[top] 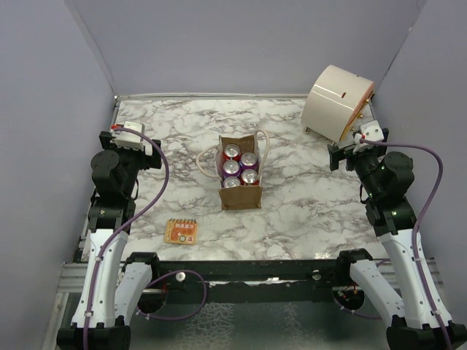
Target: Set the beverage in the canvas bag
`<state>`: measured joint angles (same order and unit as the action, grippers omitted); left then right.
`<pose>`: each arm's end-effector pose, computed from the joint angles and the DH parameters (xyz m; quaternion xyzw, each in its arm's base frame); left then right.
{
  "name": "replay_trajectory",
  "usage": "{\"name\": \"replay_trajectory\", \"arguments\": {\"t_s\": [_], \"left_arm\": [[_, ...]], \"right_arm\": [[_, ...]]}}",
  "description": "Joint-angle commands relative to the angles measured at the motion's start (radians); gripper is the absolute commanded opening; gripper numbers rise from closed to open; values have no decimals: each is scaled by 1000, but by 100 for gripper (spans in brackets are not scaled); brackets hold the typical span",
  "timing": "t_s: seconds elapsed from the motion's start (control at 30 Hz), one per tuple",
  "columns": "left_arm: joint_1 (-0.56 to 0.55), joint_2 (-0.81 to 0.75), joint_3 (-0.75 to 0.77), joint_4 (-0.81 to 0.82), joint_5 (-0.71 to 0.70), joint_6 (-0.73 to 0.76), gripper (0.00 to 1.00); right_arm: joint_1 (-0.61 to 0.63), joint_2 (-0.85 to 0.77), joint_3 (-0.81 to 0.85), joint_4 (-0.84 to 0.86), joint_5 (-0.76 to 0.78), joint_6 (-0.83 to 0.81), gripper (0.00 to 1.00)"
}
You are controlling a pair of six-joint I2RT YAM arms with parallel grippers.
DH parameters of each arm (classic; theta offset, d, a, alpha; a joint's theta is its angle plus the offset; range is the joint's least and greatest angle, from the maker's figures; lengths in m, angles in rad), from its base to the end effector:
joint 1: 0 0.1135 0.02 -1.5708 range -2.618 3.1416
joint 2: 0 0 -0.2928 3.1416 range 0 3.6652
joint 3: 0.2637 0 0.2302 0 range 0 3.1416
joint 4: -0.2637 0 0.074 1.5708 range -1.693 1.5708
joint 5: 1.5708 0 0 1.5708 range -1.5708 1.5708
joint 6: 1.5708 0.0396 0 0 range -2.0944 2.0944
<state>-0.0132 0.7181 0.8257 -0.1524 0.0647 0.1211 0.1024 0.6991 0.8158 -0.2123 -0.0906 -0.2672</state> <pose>0.1274 -0.0042 0.3846 0.0708 0.7193 0.0139 0.6910 0.1215 0.0161 0.3766 -0.1658 0.7211 -0.0219 0.6723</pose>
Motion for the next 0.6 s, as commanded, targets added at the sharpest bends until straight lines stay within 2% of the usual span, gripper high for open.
{"name": "replay_trajectory", "arguments": {"t_s": [0.0, 0.57], "left_arm": [[5, -17, 2, -9, 33, -15, 99], [5, -13, 18, -22, 8, -13, 99]], "right_arm": [[-6, -9, -8, -3, -31, -9, 100], [-6, -2, -6, -8, -31, -15, 100]]}}
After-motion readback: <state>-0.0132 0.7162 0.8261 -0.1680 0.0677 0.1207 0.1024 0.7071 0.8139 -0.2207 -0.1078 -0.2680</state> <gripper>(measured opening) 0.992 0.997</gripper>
